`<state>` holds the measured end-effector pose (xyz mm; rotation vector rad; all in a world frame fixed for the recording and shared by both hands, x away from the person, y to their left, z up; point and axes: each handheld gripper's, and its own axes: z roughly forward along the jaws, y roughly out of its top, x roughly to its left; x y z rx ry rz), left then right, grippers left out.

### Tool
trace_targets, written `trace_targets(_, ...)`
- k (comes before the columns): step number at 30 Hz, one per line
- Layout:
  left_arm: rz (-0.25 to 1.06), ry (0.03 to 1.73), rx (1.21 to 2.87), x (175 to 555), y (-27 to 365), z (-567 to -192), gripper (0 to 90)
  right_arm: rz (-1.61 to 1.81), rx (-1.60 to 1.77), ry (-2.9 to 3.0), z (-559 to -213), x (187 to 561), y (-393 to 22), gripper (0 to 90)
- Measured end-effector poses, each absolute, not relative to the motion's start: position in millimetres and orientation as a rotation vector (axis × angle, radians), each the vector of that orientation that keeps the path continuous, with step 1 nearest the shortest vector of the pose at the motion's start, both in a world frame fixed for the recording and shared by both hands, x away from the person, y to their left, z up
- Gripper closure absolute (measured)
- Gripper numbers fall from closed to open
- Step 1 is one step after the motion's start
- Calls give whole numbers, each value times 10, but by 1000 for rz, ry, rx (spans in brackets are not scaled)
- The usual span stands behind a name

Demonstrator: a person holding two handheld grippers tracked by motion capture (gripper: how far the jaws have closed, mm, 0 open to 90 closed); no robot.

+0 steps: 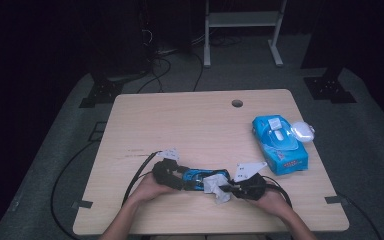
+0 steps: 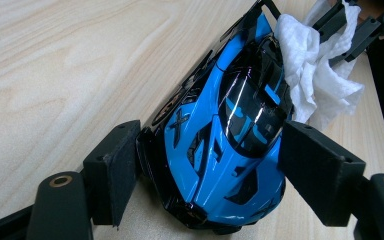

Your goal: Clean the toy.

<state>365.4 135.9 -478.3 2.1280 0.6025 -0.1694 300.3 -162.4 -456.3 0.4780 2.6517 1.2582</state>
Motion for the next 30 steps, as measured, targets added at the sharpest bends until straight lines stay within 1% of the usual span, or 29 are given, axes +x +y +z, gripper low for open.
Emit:
trace_targets(1,-170,611,2123,3657,1363,-4785,267,1260,480,2650,-4564,3002,-1625,828)
trace_targets(2,-170,616,2121,3663,1370,-4782,312,1264,480,2649,-4566,2998,-1626,828)
trace_targets(4,-174,627,2113,3673,1382,-4783,329,1269,480,2645,-4570,2990,-1630,828)
trace_targets(13,-184,646,2098,3667,1358,-4800,329,1282,492,2640,-4582,2967,-1645,828)
trace_targets(16,-145,621,2102,3632,1339,-4786,331,1289,499,2637,-4588,2952,-1666,828)
trace_targets(25,-91,572,2100,3570,1355,-4761,362,1295,499,2631,-4595,2920,-1686,828)
trace_targets(27,-92,576,2075,3558,1370,-4758,380,1300,500,2634,-4599,2909,-1687,829)
trace_targets(28,-103,576,2062,3560,1387,-4753,428,1306,495,2632,-4608,2887,-1692,829)
trace_targets(30,-110,569,2038,3559,1414,-4749,446,1310,497,2633,-4612,2874,-1694,829)
